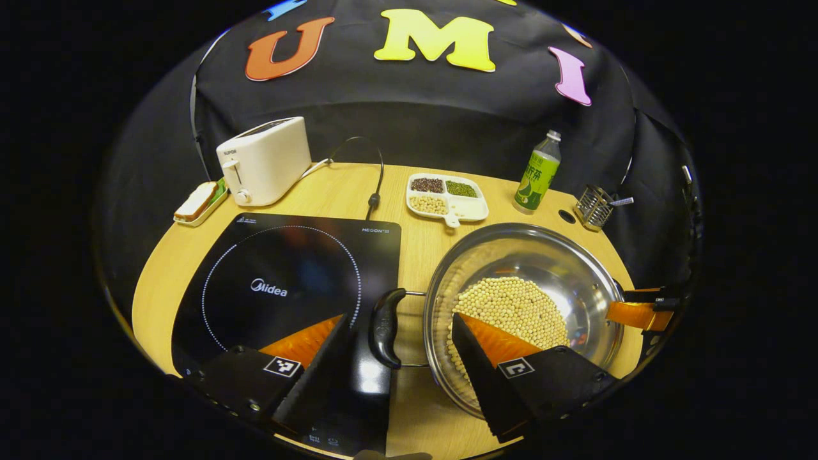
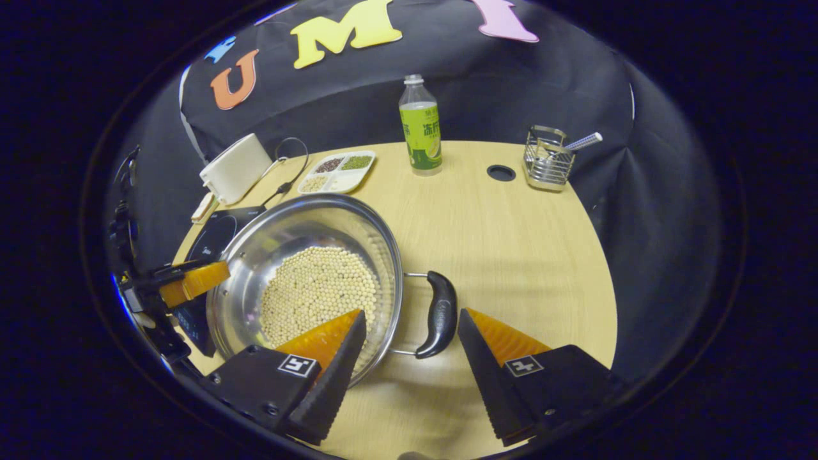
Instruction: First push the handle of the pot to place it horizontally, then grasp the pot with both hands and set it on the induction cooktop.
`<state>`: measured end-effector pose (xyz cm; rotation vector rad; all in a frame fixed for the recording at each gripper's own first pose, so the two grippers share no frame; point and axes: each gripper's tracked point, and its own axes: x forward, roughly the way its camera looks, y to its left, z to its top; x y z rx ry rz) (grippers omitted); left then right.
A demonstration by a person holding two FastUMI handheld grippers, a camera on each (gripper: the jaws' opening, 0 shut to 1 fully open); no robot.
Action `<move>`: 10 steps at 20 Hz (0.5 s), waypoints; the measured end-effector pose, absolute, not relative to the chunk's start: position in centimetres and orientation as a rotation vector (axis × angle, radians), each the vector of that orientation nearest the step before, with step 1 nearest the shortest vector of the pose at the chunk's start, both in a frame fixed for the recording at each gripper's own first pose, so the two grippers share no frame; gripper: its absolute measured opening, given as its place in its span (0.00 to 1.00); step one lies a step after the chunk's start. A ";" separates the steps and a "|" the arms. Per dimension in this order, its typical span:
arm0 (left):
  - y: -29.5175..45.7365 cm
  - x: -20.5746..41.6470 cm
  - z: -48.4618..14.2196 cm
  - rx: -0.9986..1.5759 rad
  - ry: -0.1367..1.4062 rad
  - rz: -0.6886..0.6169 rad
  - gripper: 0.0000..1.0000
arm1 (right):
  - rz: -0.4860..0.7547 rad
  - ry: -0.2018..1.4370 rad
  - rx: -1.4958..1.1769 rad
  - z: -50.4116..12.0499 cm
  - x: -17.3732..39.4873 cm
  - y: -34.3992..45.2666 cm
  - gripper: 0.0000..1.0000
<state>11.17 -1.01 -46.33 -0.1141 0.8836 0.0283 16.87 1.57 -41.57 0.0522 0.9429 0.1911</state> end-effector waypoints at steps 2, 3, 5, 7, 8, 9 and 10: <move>-1.1 11.6 -47.1 -0.094 0.904 0.024 0.95 | 0.197 0.957 0.049 -41.9 17.2 1.6 0.91; -1.2 11.6 -47.4 -0.093 0.918 0.027 0.95 | 0.198 0.965 0.048 -42.1 17.4 1.7 0.91; -1.2 12.2 -47.6 -0.080 0.914 0.025 0.96 | 0.200 0.992 0.040 -42.7 17.3 1.7 0.91; -1.2 12.2 -47.7 -0.057 0.925 0.033 0.95 | 0.198 1.019 0.041 -43.2 17.5 1.8 0.80; -1.1 12.2 -47.9 -0.036 0.932 0.040 0.94 | 0.187 1.034 0.040 -43.6 17.2 1.5 0.77; -1.0 12.1 -48.1 -0.015 0.941 0.047 0.94 | 0.177 1.040 0.052 -43.6 17.2 1.4 0.75; -0.9 12.1 -48.2 -0.001 0.948 0.046 0.90 | 0.175 1.039 0.055 -43.7 17.3 1.5 0.73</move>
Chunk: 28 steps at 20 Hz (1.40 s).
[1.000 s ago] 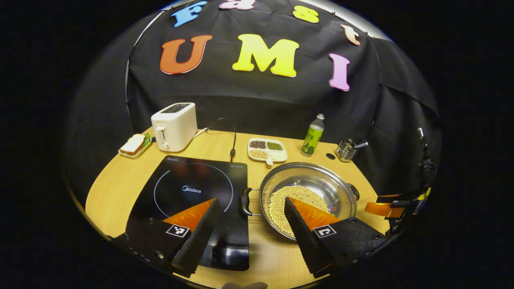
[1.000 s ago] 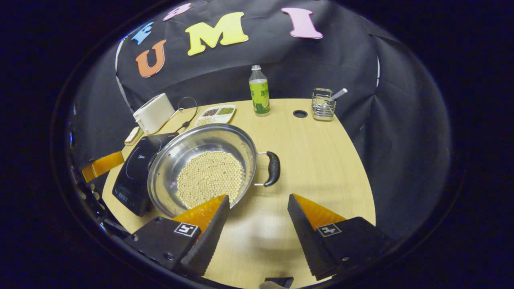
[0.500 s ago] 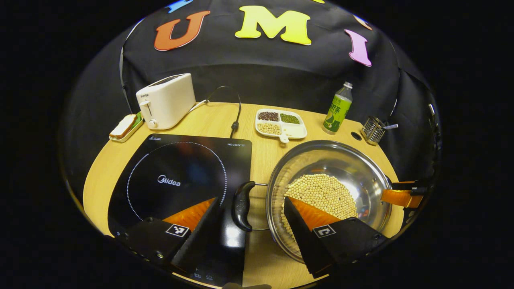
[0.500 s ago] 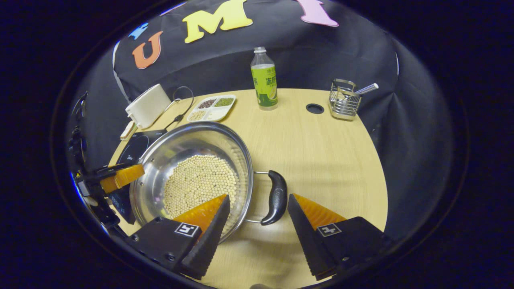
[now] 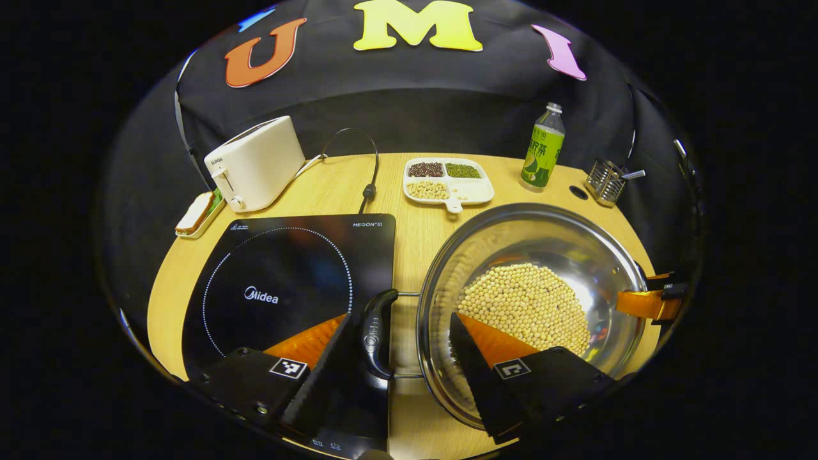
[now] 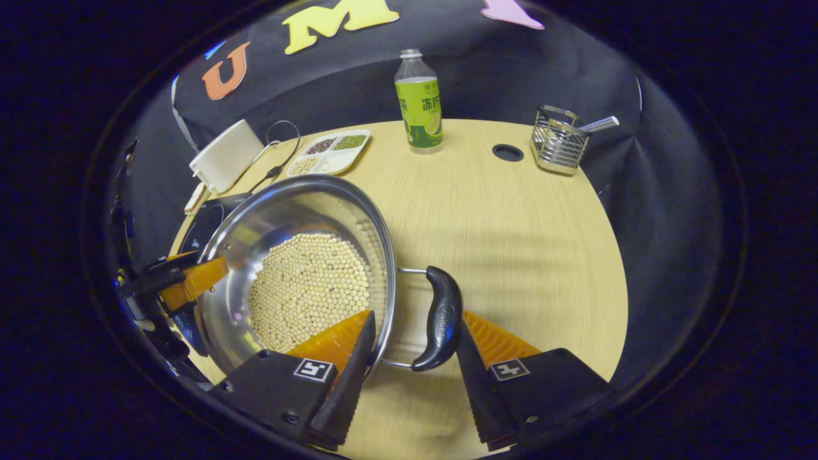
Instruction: First push the handle of the pot to place it horizontally, then grasp the pot with both hands and set it on the induction cooktop.
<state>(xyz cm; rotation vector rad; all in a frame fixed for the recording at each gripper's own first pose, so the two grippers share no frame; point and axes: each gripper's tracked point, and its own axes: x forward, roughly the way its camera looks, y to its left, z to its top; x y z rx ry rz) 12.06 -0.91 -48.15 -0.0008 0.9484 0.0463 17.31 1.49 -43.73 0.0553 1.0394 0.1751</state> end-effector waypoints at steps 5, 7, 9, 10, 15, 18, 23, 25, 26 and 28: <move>-0.5 12.3 -48.4 0.043 0.960 0.074 0.74 | 0.188 1.038 0.036 -43.7 17.6 1.5 0.66; -0.5 12.1 -48.3 0.046 0.966 0.080 0.70 | 0.199 1.033 0.033 -43.9 17.9 1.7 0.63; -0.7 12.1 -48.2 0.031 0.969 0.078 0.66 | 0.198 1.031 0.027 -43.8 17.8 1.6 0.62; -0.8 12.3 -48.0 0.018 0.958 0.068 0.65 | 0.196 1.031 0.024 -43.8 17.5 1.5 0.61; -1.1 12.1 -46.2 0.025 0.922 -0.002 0.61 | 0.170 1.023 0.059 -43.1 15.6 1.4 0.62; -0.3 12.0 -44.5 0.039 0.904 -0.016 0.60 | 0.169 1.014 0.052 -41.9 14.9 2.3 0.61; 2.7 12.6 -40.1 0.063 0.808 -0.009 0.61 | 0.210 0.948 0.010 -38.5 15.0 5.9 0.61; 2.9 14.6 -36.3 0.083 0.707 -0.021 0.32 | 0.133 0.912 -0.038 -36.8 15.1 5.6 0.57; 3.3 15.0 -36.4 0.093 0.703 -0.026 0.17 | 0.120 0.978 -0.037 -39.6 15.4 5.0 0.57; 3.7 12.6 -38.3 0.027 0.820 -0.024 0.18 | 0.095 1.032 0.059 -40.9 14.7 4.7 0.57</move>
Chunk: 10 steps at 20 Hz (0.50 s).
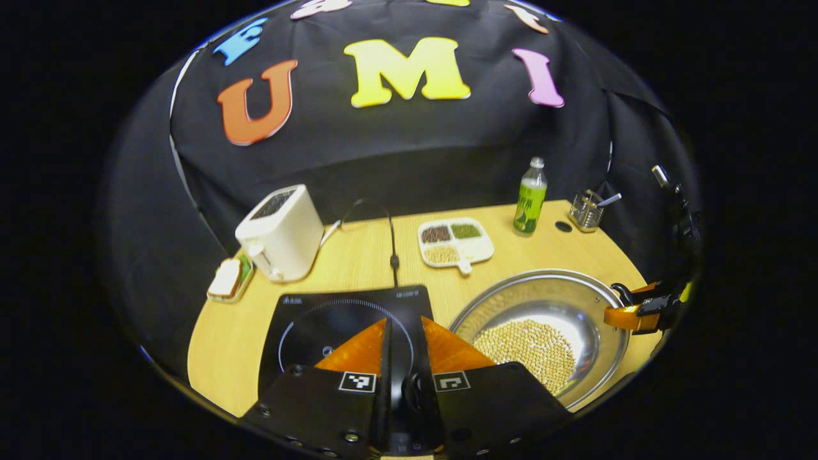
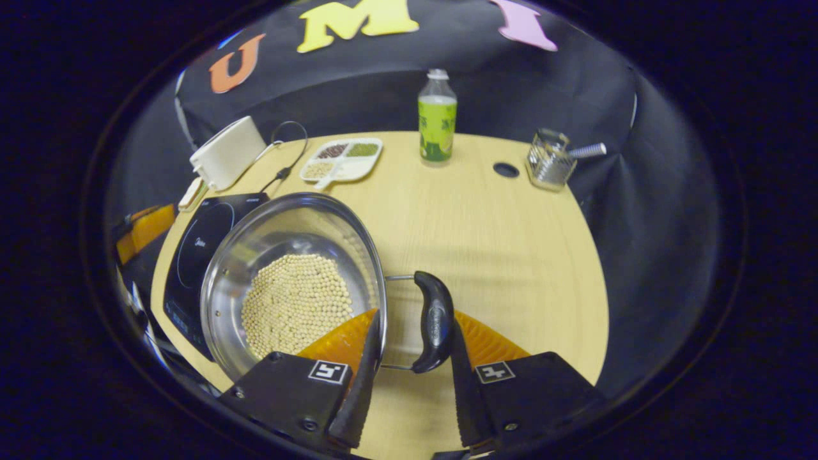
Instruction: First push the handle of the pot to place it horizontally, then grasp the pot with both hands and set it on the induction cooktop.
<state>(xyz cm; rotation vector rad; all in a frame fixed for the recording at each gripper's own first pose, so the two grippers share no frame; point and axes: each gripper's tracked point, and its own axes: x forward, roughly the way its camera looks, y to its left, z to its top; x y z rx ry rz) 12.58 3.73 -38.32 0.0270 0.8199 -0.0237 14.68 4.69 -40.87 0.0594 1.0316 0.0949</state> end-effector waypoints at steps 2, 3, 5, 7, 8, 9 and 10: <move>4.9 11.3 -39.3 -0.026 0.804 0.010 0.18 | 0.101 1.012 0.092 -41.4 14.3 4.3 0.56; 6.0 11.3 -39.6 -0.025 0.791 0.032 0.18 | 0.115 1.009 0.097 -41.6 14.2 4.3 0.56; 7.2 11.2 -39.5 -0.017 0.767 0.051 0.18 | 0.117 1.013 0.124 -42.1 14.1 4.0 0.56; 7.2 10.9 -39.9 -0.029 0.766 0.060 0.18 | 0.122 1.016 0.146 -42.5 14.0 3.8 0.55; 7.1 10.7 -40.4 -0.032 0.778 0.069 0.18 | 0.122 1.024 0.150 -42.8 13.8 3.7 0.55; 6.5 10.5 -40.9 -0.049 0.784 0.063 0.18 | 0.118 1.026 0.163 -43.0 13.7 3.5 0.55; 5.7 10.4 -41.4 -0.067 0.797 0.055 0.19 | 0.114 1.038 0.173 -43.4 13.5 3.6 0.56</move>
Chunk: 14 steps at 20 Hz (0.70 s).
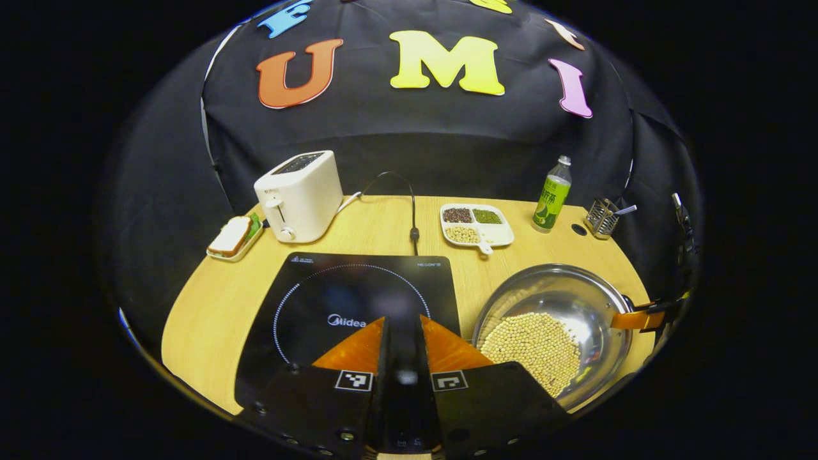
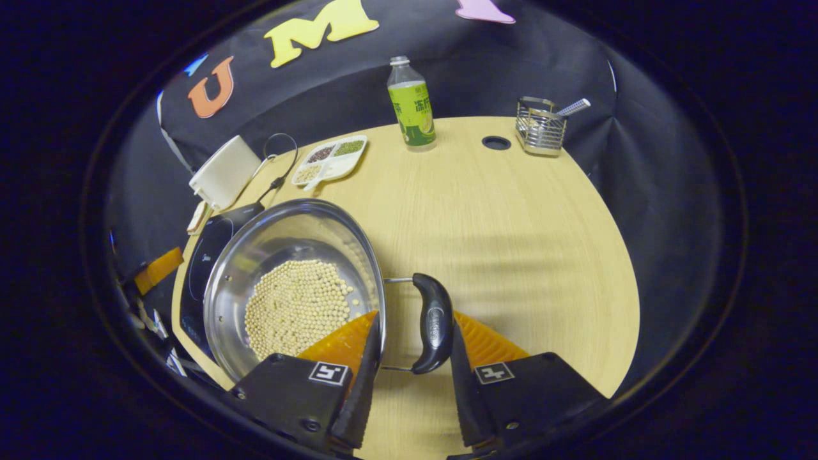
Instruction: First push the handle of the pot to place it horizontally, then grasp the pot with both hands and set it on the induction cooktop.
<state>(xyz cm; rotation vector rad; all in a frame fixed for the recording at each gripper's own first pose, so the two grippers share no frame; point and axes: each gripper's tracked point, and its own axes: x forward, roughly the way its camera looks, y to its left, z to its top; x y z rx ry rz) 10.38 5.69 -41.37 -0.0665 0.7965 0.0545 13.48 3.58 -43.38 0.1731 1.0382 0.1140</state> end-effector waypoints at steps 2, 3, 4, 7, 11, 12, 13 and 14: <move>4.4 9.6 -42.3 -0.087 0.826 0.041 0.22 | 0.117 1.033 0.173 -43.4 13.4 3.6 0.56; 3.9 9.2 -43.0 -0.087 0.842 0.043 0.41 | 0.118 1.031 0.164 -43.5 13.6 3.6 0.55; 3.3 9.0 -43.5 -0.085 0.857 0.030 0.61 | 0.118 1.027 0.167 -43.4 13.6 3.7 0.56; 2.4 8.8 -44.2 -0.059 0.867 0.020 0.77 | 0.119 1.021 0.179 -43.4 13.6 3.7 0.56; 0.3 7.0 -46.1 -0.069 0.954 0.002 0.83 | 0.121 1.023 0.173 -43.5 13.6 3.7 0.56; -0.1 6.6 -46.6 -0.070 0.969 -0.001 0.90 | 0.121 1.023 0.170 -43.6 13.6 3.7 0.56; -0.1 6.7 -46.8 -0.053 0.968 0.004 0.93 | 0.121 1.024 0.170 -43.5 13.6 3.7 0.56; -0.2 6.8 -46.8 -0.046 0.969 -0.006 0.89 | 0.120 1.024 0.170 -43.6 13.6 3.7 0.56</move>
